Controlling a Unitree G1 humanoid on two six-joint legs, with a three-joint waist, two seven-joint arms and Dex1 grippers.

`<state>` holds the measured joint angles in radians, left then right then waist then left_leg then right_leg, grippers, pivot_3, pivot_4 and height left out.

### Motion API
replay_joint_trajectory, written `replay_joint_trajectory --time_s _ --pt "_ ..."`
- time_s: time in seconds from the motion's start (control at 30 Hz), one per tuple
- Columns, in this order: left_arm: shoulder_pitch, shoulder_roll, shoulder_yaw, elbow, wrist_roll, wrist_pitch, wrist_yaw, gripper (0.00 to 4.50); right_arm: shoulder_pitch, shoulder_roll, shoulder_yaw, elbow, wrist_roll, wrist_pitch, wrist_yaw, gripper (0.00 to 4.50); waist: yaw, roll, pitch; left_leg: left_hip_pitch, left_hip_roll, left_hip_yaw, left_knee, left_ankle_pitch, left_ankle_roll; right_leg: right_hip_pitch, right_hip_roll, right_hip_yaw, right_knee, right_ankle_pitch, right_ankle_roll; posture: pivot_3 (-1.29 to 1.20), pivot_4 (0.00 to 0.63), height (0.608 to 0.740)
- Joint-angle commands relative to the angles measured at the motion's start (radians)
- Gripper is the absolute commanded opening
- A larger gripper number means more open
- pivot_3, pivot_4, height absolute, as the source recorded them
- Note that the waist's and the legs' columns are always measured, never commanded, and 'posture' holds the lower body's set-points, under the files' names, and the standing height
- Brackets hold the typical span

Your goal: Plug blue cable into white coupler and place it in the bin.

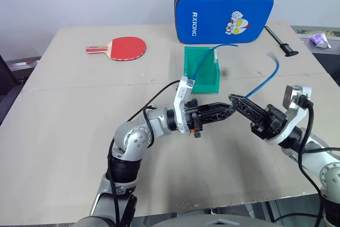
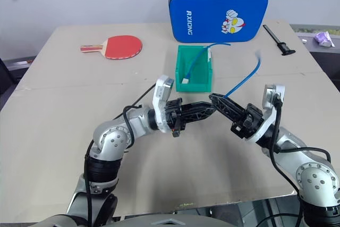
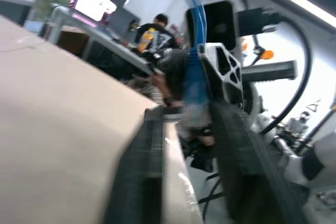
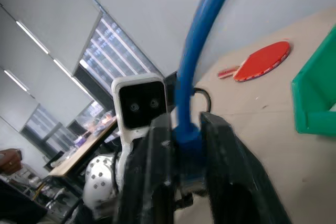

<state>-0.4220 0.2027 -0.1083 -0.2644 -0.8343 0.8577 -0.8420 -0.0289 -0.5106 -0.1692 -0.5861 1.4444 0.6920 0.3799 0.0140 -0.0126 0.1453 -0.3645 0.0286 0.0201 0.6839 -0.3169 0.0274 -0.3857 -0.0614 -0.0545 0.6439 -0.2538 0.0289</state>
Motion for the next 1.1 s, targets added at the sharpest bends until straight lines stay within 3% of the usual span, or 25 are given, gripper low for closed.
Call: replay_joint_trajectory --time_s 0.03,0.1,0.17,0.43,0.6,0.7,0.77,0.87,0.97,1.03,1.1 --pt "0.015 -0.002 0.002 -0.042 -0.012 -0.023 0.009 2.85 -0.025 0.003 0.012 -0.017 0.018 0.004 0.003 0.15 0.0 0.0 0.0 0.0 0.0 0.0 0.0 0.0 0.0 0.0 0.0 0.0 0.0 0.0 0.0 0.0 0.15 0.74" --pt "0.026 0.005 0.004 -0.056 -0.02 -0.02 0.01 3.8 -0.034 0.002 0.011 -0.007 0.022 0.006 0.004 0.15 0.0 0.0 0.0 0.0 0.0 0.0 0.0 0.0 0.0 0.0 0.0 0.0 0.0 0.0 0.0 0.0 0.15 0.74" --pt "0.038 0.013 0.006 -0.071 -0.028 -0.018 0.011 4.44 -0.041 -0.001 0.011 0.001 0.025 0.01 0.008 0.15 0.0 0.0 0.0 0.0 0.0 0.0 0.0 0.0 0.0 0.0 0.0 0.0 0.0 0.0 0.0 0.0 0.15 0.74" --pt "0.093 0.044 0.02 -0.14 -0.045 -0.015 0.048 4.44 -0.066 0.003 0.016 0.028 0.025 0.025 0.012 0.15 0.0 0.0 0.0 0.0 0.002 0.0 0.0 0.0 0.0 0.0 0.0 0.0 0.0 0.0 0.0 0.0 0.15 0.74" --pt "0.272 0.124 0.105 -0.313 -0.11 0.007 0.127 4.44 -0.073 0.005 0.008 0.035 0.004 0.016 0.011 0.15 -0.004 0.0 0.001 0.0 0.003 -0.001 -0.002 0.0 0.0 -0.002 0.0 0.002 0.0 0.0 0.0 0.0 0.15 0.74" --pt "0.422 0.141 0.211 -0.421 -0.099 -0.029 0.257 4.44 -0.064 -0.001 -0.002 0.034 -0.015 0.01 0.017 0.15 -0.003 0.001 0.001 0.001 0.003 -0.002 -0.004 0.0 0.0 -0.003 0.0 0.006 -0.001 0.0 0.0 0.0 0.15 0.74" --pt "0.475 0.098 0.292 -0.451 -0.082 -0.068 0.401 4.44 -0.057 -0.007 -0.01 0.035 -0.034 0.006 0.028 0.15 0.002 0.0 0.001 0.0 0.003 -0.002 -0.004 0.0 0.0 -0.004 -0.001 0.006 -0.001 0.0 0.0 0.0 0.15 0.74" --pt "0.571 0.095 0.325 -0.522 0.104 -0.18 0.511 4.44 -0.053 -0.015 -0.017 0.042 -0.082 -0.005 0.06 0.15 0.006 -0.001 0.001 -0.001 0.002 -0.002 -0.004 0.0 0.0 -0.005 -0.003 0.006 -0.001 0.0 0.0 0.0 0.15 0.74" --pt "0.71 0.123 0.24 -0.544 0.367 -0.364 0.547 4.44 -0.075 -0.012 -0.006 0.056 -0.175 -0.049 0.129 0.15 0.001 -0.001 0.001 0.001 0.0 0.0 -0.004 0.0 0.0 -0.005 -0.001 0.009 -0.001 0.0 0.0 0.0 0.15 0.74" --pt "0.762 0.147 0.147 -0.484 0.563 -0.508 0.574 4.44 -0.096 -0.012 0.015 0.069 -0.232 -0.066 0.169 0.15 0.0 -0.001 0.002 0.001 -0.001 0.001 -0.004 -0.001 0.001 -0.005 -0.001 0.011 -0.001 0.0 0.0 0.0 0.15 0.74" --pt "0.744 0.111 0.105 -0.36 0.714 -0.584 0.691 4.44 -0.108 -0.013 0.03 0.074 -0.278 -0.08 0.206 0.15 0.005 0.001 0.002 0.001 -0.001 0.001 -0.004 -0.001 0.001 -0.006 -0.001 0.011 -0.001 0.0 0.0 0.0 0.15 0.74"
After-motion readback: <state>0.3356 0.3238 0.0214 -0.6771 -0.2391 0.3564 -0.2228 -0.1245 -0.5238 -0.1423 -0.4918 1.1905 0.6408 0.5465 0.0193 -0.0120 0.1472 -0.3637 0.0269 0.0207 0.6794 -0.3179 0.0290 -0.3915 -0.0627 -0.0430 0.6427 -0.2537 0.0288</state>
